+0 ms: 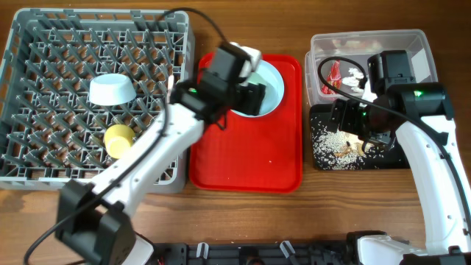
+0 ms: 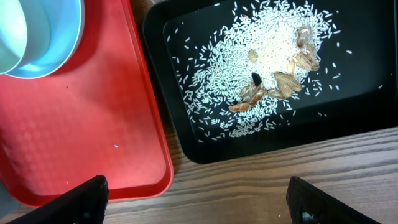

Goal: Sort waste into correct bins and load items into the dishwasher rack
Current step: 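Grasp the rim of the green bowl on the plate with the left gripper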

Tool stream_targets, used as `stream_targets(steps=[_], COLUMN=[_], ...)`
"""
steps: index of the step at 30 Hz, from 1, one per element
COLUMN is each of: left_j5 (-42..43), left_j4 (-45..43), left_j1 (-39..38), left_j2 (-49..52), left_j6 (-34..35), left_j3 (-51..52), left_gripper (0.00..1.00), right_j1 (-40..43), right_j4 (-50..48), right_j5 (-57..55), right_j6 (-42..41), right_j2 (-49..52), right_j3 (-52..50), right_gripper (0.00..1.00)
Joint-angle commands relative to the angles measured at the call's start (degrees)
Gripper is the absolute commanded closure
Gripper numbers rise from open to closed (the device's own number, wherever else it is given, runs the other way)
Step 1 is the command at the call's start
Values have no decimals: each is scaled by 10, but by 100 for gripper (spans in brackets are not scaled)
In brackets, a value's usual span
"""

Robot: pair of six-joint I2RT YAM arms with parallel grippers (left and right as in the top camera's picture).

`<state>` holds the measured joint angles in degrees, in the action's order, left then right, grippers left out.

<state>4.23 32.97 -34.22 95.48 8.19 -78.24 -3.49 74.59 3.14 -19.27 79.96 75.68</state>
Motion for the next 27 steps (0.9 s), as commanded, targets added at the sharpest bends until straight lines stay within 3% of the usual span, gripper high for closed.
stream_targets(steps=[1,9,11,13,19,27], left_j5=[-56,-57,-56,-56,-69,-67], left_j4=[-61,-122,-122,-119,-118,-94], left_j1=[-26,-30,-30,-30,-30,-32], left_j2=[61,184,207,216,218,137], left_j6=[-5,-5,-5,-5,-5,0], left_j3=[-5,-5,-5,-5,-5,-5], left_gripper=[25,29,34,45,96,96], right_j1=[1,1,1,1,1,1], right_j4=[1,1,1,1,8,11], right_j5=[-6,-6,-6,-6,-4,-4], right_j6=[-2,-2,-2,-2,-2,-2], right_j2=[-4,-4,-4,-4,-4,-4], right_j3=[1,1,1,1,1,1], right_gripper=[8,7,7,7,7,7])
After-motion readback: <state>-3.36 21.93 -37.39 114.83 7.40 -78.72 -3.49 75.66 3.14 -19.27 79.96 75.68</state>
